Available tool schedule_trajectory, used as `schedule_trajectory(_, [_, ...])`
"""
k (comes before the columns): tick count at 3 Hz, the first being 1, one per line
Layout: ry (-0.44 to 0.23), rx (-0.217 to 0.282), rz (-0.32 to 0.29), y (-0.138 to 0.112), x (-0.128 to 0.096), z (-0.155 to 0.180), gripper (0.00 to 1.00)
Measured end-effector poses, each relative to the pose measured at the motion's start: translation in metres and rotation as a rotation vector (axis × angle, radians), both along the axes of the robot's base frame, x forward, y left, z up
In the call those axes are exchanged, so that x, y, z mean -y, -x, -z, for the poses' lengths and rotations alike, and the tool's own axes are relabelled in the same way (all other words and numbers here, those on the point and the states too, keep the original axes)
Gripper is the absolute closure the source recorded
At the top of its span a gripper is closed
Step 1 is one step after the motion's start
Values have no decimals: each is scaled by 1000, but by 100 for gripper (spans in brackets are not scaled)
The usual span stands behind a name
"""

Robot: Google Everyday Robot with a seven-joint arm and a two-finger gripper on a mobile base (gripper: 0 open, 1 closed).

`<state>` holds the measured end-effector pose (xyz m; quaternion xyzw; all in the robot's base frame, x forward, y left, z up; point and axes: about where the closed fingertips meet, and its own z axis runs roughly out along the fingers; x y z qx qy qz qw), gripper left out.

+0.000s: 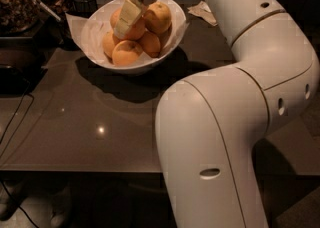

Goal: Pick orange from white bowl

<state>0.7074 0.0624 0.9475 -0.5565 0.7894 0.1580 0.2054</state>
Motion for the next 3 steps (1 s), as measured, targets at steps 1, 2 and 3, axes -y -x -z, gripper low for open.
schedule_trajectory(1, [3, -22, 0, -1, 0, 6, 44])
schedule_trajectory(2, [8, -29, -1, -3, -1, 10, 67])
schedule_trajectory(3, [-3, -27, -5, -5, -1, 10, 91])
